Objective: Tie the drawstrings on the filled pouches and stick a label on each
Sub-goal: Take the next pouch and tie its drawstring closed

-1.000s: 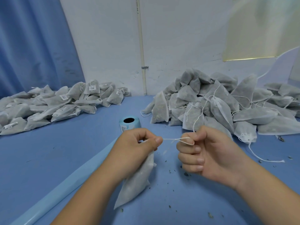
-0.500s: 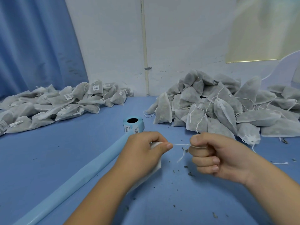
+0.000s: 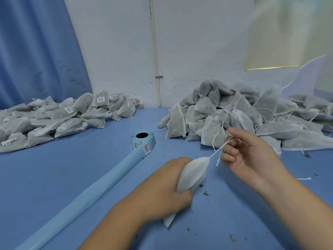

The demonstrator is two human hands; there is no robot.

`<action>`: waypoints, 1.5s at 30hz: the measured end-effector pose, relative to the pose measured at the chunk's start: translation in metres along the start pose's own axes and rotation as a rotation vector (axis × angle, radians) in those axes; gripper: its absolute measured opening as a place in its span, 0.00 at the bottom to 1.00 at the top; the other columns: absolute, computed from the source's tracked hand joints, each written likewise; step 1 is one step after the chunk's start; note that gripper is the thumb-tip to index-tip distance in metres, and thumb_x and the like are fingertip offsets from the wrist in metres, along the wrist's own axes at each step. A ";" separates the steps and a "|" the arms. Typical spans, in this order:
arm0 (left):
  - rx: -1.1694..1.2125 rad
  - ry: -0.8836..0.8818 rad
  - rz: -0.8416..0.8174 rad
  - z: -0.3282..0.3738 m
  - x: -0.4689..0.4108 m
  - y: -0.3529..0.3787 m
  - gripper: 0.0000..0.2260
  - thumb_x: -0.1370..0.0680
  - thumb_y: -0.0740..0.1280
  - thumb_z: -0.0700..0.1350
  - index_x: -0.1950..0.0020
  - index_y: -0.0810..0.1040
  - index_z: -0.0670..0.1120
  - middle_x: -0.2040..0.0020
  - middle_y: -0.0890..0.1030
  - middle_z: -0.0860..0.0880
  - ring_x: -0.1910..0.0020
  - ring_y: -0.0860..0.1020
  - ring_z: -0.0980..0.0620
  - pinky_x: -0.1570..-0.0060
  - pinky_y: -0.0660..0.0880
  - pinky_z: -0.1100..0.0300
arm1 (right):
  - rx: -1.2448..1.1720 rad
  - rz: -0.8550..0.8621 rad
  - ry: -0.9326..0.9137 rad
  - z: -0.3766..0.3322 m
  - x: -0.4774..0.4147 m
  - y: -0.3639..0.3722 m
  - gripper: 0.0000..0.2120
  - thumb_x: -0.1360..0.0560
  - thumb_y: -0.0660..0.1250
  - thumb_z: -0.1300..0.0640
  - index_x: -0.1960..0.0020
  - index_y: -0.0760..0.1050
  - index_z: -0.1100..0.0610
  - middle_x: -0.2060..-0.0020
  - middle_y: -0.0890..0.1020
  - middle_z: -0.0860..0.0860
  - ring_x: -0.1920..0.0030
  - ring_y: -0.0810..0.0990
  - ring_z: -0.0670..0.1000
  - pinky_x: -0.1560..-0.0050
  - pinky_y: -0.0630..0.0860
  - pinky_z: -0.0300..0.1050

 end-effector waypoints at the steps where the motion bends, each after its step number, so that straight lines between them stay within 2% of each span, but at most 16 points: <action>1: 0.038 -0.006 -0.018 0.000 0.000 0.000 0.20 0.28 0.65 0.57 0.39 0.64 0.69 0.43 0.72 0.65 0.44 0.71 0.67 0.44 0.71 0.62 | 0.004 0.000 -0.016 0.000 0.000 0.000 0.12 0.35 0.70 0.58 0.66 0.65 0.53 0.73 0.68 0.48 0.77 0.63 0.45 0.78 0.61 0.36; 4: 0.228 -0.083 -0.100 0.006 0.001 0.001 0.21 0.32 0.60 0.69 0.43 0.75 0.64 0.47 0.79 0.65 0.48 0.76 0.66 0.45 0.73 0.63 | 0.038 -0.016 -0.042 0.001 0.001 0.001 0.11 0.35 0.71 0.55 0.65 0.68 0.53 0.73 0.70 0.47 0.77 0.65 0.45 0.78 0.62 0.36; 6: 0.343 -0.132 -0.128 0.007 0.001 0.003 0.21 0.31 0.59 0.70 0.57 0.77 0.55 0.58 0.77 0.62 0.58 0.76 0.60 0.51 0.72 0.58 | 0.065 -0.021 -0.061 0.002 0.001 0.002 0.10 0.33 0.70 0.55 0.64 0.69 0.53 0.73 0.71 0.47 0.78 0.65 0.44 0.78 0.63 0.36; 7: 0.359 -0.143 -0.142 0.008 0.001 0.003 0.20 0.30 0.60 0.68 0.59 0.77 0.52 0.61 0.76 0.59 0.61 0.74 0.59 0.53 0.72 0.56 | 0.078 -0.020 -0.068 0.002 0.001 0.001 0.10 0.32 0.70 0.54 0.64 0.69 0.53 0.73 0.70 0.47 0.77 0.65 0.44 0.78 0.63 0.36; 10: 0.300 -0.122 -0.243 0.011 0.001 0.005 0.22 0.30 0.65 0.62 0.51 0.81 0.46 0.60 0.77 0.52 0.60 0.74 0.57 0.53 0.73 0.55 | 0.115 -0.020 -0.092 0.003 0.002 0.001 0.10 0.33 0.70 0.54 0.64 0.69 0.53 0.73 0.69 0.47 0.76 0.65 0.44 0.78 0.64 0.36; 12: 0.314 -0.171 -0.259 0.013 0.001 0.008 0.22 0.33 0.67 0.63 0.54 0.81 0.45 0.61 0.79 0.54 0.62 0.76 0.57 0.55 0.75 0.56 | 0.157 -0.016 -0.134 0.003 0.005 0.002 0.09 0.33 0.71 0.53 0.64 0.70 0.53 0.72 0.70 0.48 0.76 0.66 0.45 0.76 0.64 0.36; 15: 0.344 -0.239 -0.096 0.014 -0.002 0.012 0.09 0.29 0.69 0.57 0.65 0.79 0.54 0.68 0.79 0.60 0.68 0.77 0.62 0.63 0.74 0.66 | 0.312 0.006 -0.277 0.004 0.012 0.006 0.09 0.32 0.71 0.53 0.65 0.72 0.53 0.75 0.70 0.48 0.75 0.66 0.47 0.73 0.64 0.38; 19: 0.448 -0.330 0.215 0.008 -0.007 0.008 0.12 0.24 0.66 0.52 0.68 0.75 0.52 0.72 0.75 0.56 0.73 0.73 0.57 0.73 0.68 0.67 | 0.667 -0.063 -0.612 0.011 0.023 0.017 0.12 0.28 0.73 0.58 0.67 0.74 0.52 0.75 0.73 0.45 0.73 0.68 0.44 0.70 0.67 0.34; 21: 0.517 -0.345 0.294 0.006 -0.008 0.005 0.14 0.24 0.66 0.52 0.70 0.75 0.52 0.72 0.76 0.56 0.73 0.74 0.56 0.72 0.69 0.66 | 0.842 -0.176 -0.751 0.019 0.029 0.021 0.10 0.29 0.74 0.58 0.66 0.75 0.51 0.71 0.75 0.44 0.71 0.70 0.43 0.68 0.69 0.33; 24: 0.607 -0.352 0.342 0.002 -0.010 0.003 0.14 0.25 0.67 0.52 0.70 0.73 0.52 0.71 0.74 0.55 0.70 0.72 0.54 0.67 0.68 0.61 | 1.302 -0.330 -0.946 0.035 0.036 0.022 0.03 0.29 0.71 0.55 0.62 0.80 0.52 0.65 0.75 0.43 0.65 0.74 0.44 0.64 0.73 0.39; 28: 0.709 -0.387 0.290 0.001 -0.011 0.000 0.12 0.27 0.66 0.55 0.69 0.70 0.52 0.71 0.70 0.53 0.73 0.69 0.54 0.71 0.68 0.65 | 1.466 -0.391 -0.894 0.045 0.035 0.017 0.06 0.28 0.68 0.54 0.56 0.84 0.51 0.61 0.75 0.44 0.61 0.74 0.43 0.63 0.75 0.45; 32: 0.825 -0.344 0.165 0.001 -0.009 -0.005 0.13 0.31 0.67 0.59 0.62 0.77 0.50 0.66 0.77 0.48 0.67 0.77 0.51 0.64 0.77 0.58 | 1.428 -0.363 -0.841 0.043 0.030 0.014 0.07 0.26 0.66 0.52 0.56 0.83 0.49 0.61 0.74 0.41 0.61 0.74 0.43 0.63 0.73 0.44; 36: 0.805 -0.331 0.161 0.000 -0.008 -0.007 0.09 0.30 0.67 0.55 0.62 0.79 0.50 0.64 0.79 0.48 0.65 0.79 0.50 0.62 0.76 0.56 | 1.388 -0.424 -0.831 0.042 0.033 0.015 0.10 0.25 0.64 0.49 0.54 0.83 0.48 0.59 0.75 0.42 0.58 0.75 0.43 0.59 0.74 0.44; 40: 0.787 -0.378 0.241 -0.005 -0.007 -0.017 0.05 0.33 0.67 0.50 0.65 0.79 0.50 0.66 0.77 0.49 0.65 0.76 0.51 0.60 0.71 0.55 | 1.265 -0.454 -0.789 0.047 0.039 0.021 0.08 0.26 0.67 0.52 0.49 0.83 0.48 0.55 0.78 0.42 0.54 0.78 0.45 0.56 0.74 0.38; 42: 0.820 -0.460 0.376 -0.017 -0.007 -0.031 0.04 0.32 0.68 0.47 0.64 0.78 0.48 0.67 0.77 0.48 0.66 0.75 0.50 0.61 0.70 0.55 | 1.109 -0.391 -0.700 0.050 0.039 0.027 0.08 0.26 0.66 0.51 0.51 0.82 0.45 0.56 0.80 0.42 0.55 0.79 0.46 0.57 0.73 0.34; 45: 0.986 -0.600 0.618 -0.055 -0.002 -0.056 0.05 0.25 0.65 0.42 0.54 0.79 0.42 0.61 0.77 0.43 0.61 0.77 0.47 0.60 0.72 0.55 | 0.996 -0.259 -0.489 0.064 0.026 0.035 0.06 0.25 0.69 0.55 0.55 0.80 0.43 0.60 0.80 0.39 0.60 0.78 0.42 0.60 0.71 0.31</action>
Point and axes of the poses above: each hand's wrist, its own x-axis away from the middle knuckle, its own y-axis out of the palm, z = x × y, the point moved 1 cm from there along -x, towards the middle knuckle
